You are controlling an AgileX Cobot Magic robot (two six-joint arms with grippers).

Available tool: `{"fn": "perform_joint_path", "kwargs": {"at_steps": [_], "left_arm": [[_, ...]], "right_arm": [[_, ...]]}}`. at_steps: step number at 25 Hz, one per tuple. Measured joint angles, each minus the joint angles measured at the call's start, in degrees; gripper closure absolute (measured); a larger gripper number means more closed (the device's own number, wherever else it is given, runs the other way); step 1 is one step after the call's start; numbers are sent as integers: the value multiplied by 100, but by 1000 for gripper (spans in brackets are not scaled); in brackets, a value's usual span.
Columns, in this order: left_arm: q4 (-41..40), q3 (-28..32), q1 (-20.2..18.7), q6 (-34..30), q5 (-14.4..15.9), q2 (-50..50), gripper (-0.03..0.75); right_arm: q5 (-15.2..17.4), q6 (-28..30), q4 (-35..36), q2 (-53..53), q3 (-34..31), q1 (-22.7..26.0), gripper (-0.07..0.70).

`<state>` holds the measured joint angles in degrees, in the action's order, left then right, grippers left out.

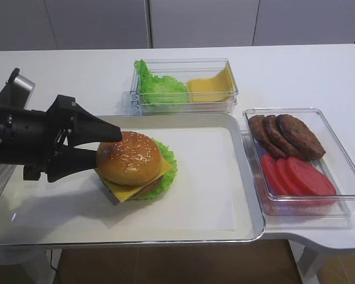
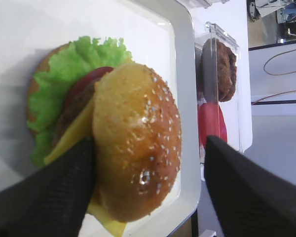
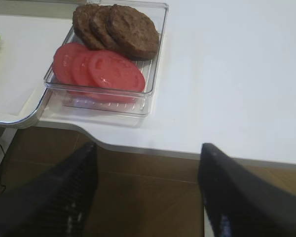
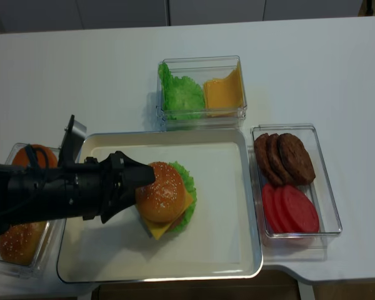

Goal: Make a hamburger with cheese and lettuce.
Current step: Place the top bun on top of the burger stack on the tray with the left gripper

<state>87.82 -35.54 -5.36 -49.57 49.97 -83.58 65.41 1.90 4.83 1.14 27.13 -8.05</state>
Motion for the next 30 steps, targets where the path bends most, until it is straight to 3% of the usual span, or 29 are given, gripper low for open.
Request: {"fn": "perform_joint_path", "kwargs": {"at_steps": [22,30], "left_arm": [[-250,0,0,39,108,0,213],[-164,0,0,-113,108,0,162]], "right_arm": [[0,-12,0,0,0,0,153],[0,-12,0,0,0,0,153]]}}
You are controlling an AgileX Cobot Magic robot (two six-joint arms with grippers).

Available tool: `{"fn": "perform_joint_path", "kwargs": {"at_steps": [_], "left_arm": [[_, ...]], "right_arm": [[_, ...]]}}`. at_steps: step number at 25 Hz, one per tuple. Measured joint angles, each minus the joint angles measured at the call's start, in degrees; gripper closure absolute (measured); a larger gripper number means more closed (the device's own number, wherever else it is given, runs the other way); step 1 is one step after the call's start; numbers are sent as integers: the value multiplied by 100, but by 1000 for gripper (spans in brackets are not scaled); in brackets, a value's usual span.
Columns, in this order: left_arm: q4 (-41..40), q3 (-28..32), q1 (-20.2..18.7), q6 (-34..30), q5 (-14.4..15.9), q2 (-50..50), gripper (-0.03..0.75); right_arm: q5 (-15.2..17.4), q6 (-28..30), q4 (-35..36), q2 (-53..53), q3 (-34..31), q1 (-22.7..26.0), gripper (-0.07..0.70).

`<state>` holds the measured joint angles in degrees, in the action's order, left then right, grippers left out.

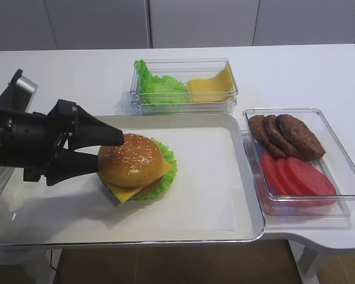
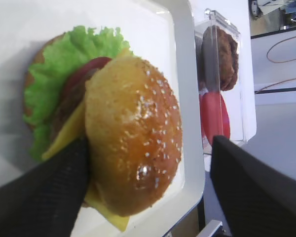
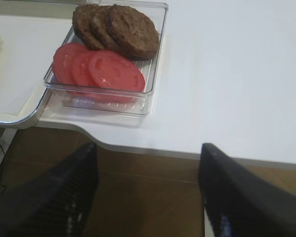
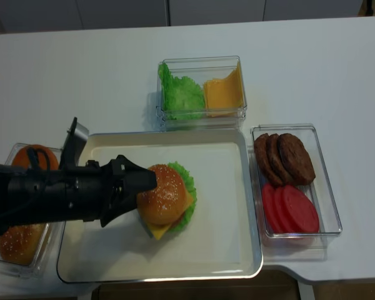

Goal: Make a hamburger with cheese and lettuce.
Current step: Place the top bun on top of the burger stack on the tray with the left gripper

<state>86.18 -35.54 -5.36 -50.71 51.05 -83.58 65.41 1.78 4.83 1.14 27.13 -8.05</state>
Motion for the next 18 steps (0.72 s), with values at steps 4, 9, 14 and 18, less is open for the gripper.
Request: {"fn": "perform_joint_path", "kwargs": {"at_steps": [4,9,14,18], "left_arm": [[130,0,0,-109,-40,0,150],[179,0,0,-123,-150,0,148],[179,0,0,-125,-203,0,140],[113,0,0,-193,-211,0,107]], "right_arm": [[0,0,0,0,0,0,153],[0,0,0,0,0,0,153],[0,0,0,0,0,0,153],[0,0,0,0,0,0,153]]}}
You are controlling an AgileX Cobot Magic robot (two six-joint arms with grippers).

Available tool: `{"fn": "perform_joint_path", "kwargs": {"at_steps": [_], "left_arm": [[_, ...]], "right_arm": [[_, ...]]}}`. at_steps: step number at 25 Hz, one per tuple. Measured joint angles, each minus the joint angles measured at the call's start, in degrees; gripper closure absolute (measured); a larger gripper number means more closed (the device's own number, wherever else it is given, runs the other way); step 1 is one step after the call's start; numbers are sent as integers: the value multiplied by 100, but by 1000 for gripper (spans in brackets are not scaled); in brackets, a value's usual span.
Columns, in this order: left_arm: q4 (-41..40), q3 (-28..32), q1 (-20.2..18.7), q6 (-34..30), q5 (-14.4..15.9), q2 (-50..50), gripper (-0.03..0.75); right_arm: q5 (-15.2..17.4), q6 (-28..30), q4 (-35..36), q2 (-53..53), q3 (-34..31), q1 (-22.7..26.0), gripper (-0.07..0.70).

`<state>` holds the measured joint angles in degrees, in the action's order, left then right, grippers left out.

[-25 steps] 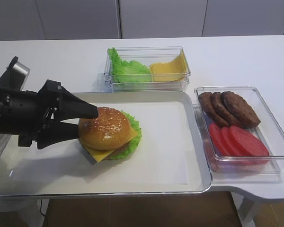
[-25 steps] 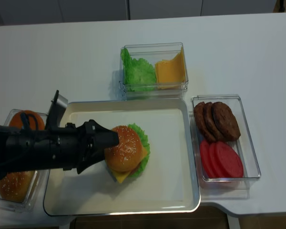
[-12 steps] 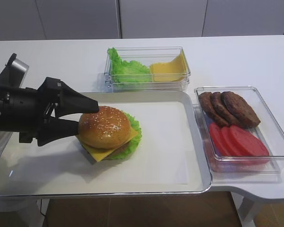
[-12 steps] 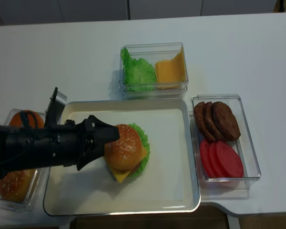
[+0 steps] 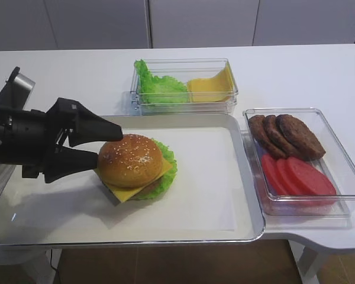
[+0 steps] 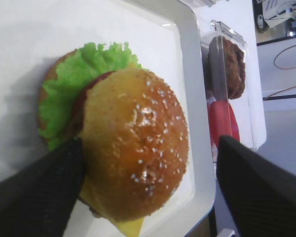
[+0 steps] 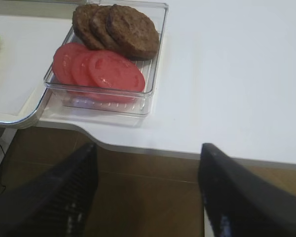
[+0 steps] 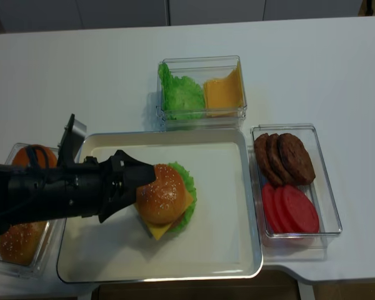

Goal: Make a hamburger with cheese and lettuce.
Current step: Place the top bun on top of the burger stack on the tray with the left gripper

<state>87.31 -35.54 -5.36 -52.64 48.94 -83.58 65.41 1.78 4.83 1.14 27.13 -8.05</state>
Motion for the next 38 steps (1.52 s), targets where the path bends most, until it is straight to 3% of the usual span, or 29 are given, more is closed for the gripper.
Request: {"fn": "perform_joint_path", "kwargs": {"at_steps": [6,15,23,32,38], "left_arm": [[-39,0,0,-101,-18,0,59],[-39,0,0,-125,-27,0,55],[402,0,0,-451,-282,0,55],[425,0,0,-552,-338,0,55],[298,-413,0,-430,-444,0,56]], "right_arm": [[0,0,0,0,0,0,153],[0,0,0,0,0,0,153],[0,0,0,0,0,0,153],[0,10,0,0,0,0,153],[0,20,0,0,0,0,153]]}}
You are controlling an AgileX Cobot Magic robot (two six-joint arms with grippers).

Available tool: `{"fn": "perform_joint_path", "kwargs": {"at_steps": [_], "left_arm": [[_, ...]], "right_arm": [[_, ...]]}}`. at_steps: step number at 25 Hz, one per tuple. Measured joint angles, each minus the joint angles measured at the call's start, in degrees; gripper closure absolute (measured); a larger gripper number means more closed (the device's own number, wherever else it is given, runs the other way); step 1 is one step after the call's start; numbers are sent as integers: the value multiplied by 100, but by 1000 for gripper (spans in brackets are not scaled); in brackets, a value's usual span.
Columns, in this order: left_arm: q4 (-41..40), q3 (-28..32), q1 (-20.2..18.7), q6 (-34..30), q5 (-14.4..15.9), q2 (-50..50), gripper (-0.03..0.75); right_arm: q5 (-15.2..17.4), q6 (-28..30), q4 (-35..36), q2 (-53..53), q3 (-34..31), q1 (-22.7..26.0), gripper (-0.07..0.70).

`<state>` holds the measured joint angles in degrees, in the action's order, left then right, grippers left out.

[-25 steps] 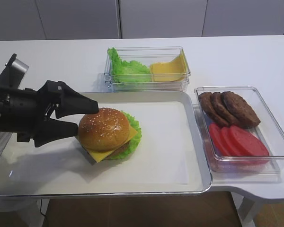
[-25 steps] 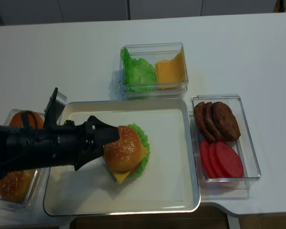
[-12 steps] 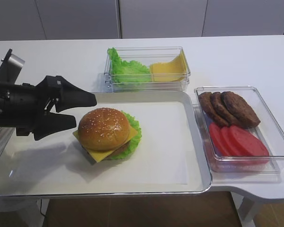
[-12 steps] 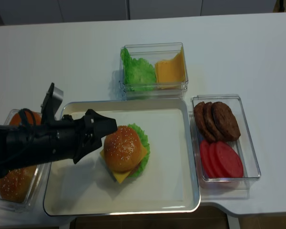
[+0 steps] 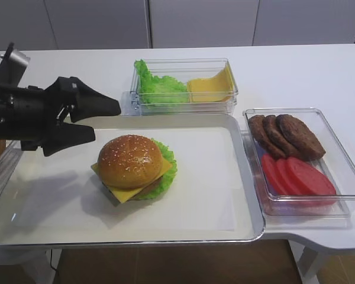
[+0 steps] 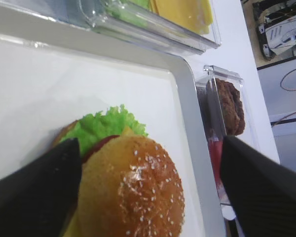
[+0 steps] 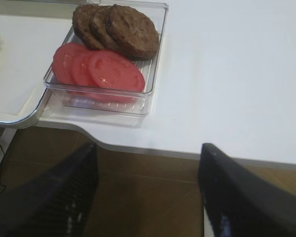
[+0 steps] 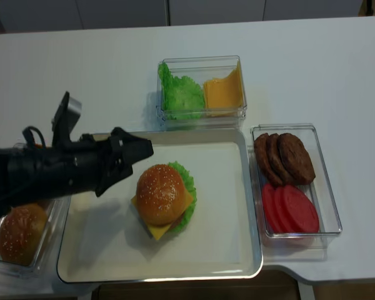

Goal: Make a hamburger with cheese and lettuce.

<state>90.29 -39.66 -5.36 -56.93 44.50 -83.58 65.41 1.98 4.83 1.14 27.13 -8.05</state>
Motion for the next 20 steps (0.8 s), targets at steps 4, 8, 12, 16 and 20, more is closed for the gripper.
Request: {"fn": "perform_joint_path", "kwargs": {"at_steps": [4,8,12,16,20], "left_arm": [[-868,-397,0,663,-227,0,60],[-1723,-808,0,1327,-350,0,61],[-2130,-1086,88,1759,-400,0,61],[-2896,-1262,309,2384,-340,0,62],[-3463,-1315,579,2776,-44,0,62]], "right_arm": [[0,0,0,0,0,0,153],[0,0,0,0,0,0,153],[0,0,0,0,0,0,153],[0,0,0,0,0,0,153],[0,-10,0,0,0,0,153]]}}
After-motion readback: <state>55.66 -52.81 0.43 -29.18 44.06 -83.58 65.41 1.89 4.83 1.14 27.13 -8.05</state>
